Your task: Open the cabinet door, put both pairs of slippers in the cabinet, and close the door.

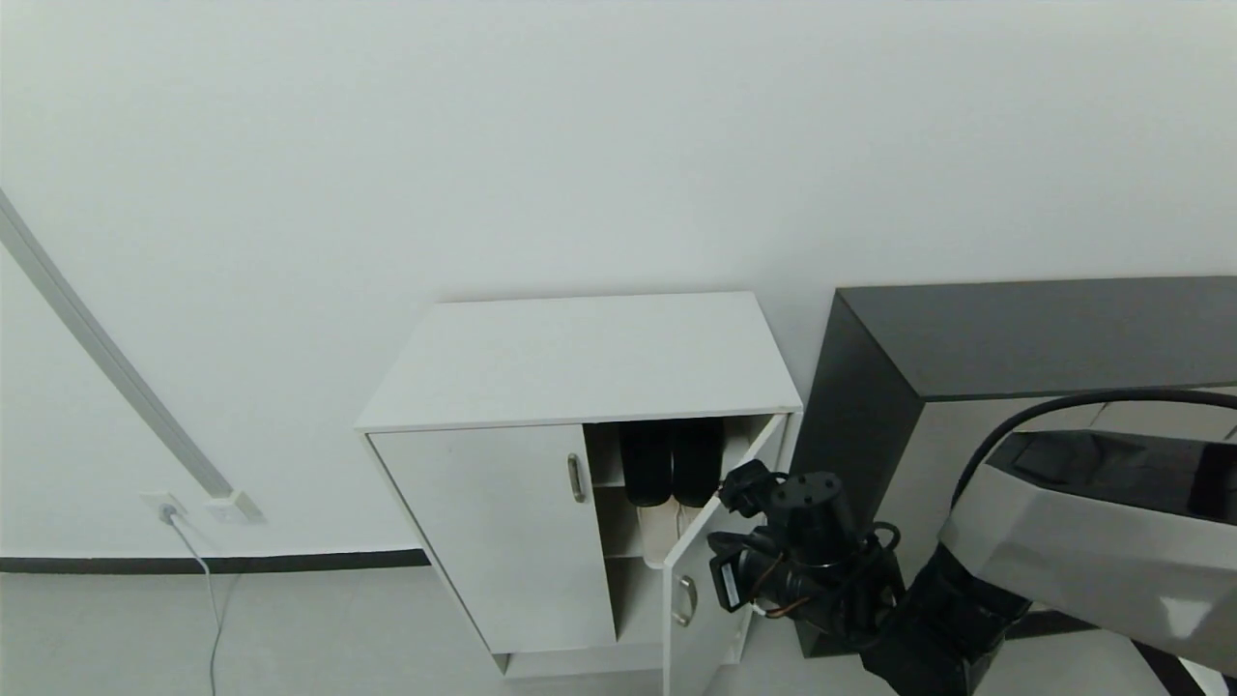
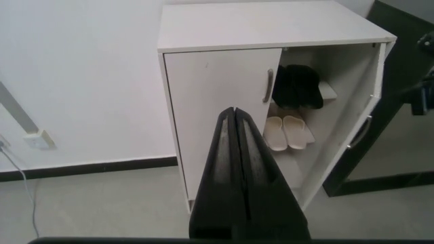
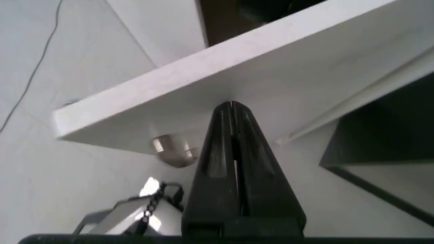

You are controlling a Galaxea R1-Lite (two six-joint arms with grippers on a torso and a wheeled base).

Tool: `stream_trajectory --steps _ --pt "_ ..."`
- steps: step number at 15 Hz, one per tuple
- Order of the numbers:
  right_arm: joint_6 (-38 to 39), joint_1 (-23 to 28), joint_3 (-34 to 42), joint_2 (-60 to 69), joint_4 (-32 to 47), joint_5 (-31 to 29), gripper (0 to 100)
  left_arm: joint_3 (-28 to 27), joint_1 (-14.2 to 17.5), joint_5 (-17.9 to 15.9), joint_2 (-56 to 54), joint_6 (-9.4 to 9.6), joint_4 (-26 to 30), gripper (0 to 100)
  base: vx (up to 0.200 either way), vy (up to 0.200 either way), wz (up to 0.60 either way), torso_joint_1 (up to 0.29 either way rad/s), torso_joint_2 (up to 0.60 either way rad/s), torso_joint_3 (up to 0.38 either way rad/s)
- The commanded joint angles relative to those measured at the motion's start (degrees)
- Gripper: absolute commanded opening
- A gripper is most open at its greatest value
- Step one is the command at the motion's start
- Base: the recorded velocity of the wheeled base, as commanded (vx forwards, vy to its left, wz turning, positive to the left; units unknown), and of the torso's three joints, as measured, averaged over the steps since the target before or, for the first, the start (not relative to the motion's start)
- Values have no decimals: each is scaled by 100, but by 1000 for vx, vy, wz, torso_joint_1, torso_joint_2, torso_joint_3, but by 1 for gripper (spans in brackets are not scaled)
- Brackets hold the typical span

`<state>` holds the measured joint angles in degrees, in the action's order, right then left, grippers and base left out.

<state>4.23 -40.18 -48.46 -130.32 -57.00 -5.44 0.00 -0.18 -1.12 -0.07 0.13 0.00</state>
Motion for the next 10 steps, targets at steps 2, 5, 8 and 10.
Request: stream_trajectory --steps 2,5,8,10 --pt "-1 133 -524 -433 -4 -10 0 0 1 -2 7 4 0 0 0 0 0 0 0 0" --pt "16 212 -876 -626 5 -19 0 0 1 7 7 -5 0 0 0 0 0 0 0 0" --pt "16 353 -1342 -881 14 -10 0 0 1 7 7 -5 0 0 0 0 0 0 0 0" --pt "16 458 -1605 -1031 31 -19 0 0 1 7 7 -5 0 0 0 0 0 0 0 0"
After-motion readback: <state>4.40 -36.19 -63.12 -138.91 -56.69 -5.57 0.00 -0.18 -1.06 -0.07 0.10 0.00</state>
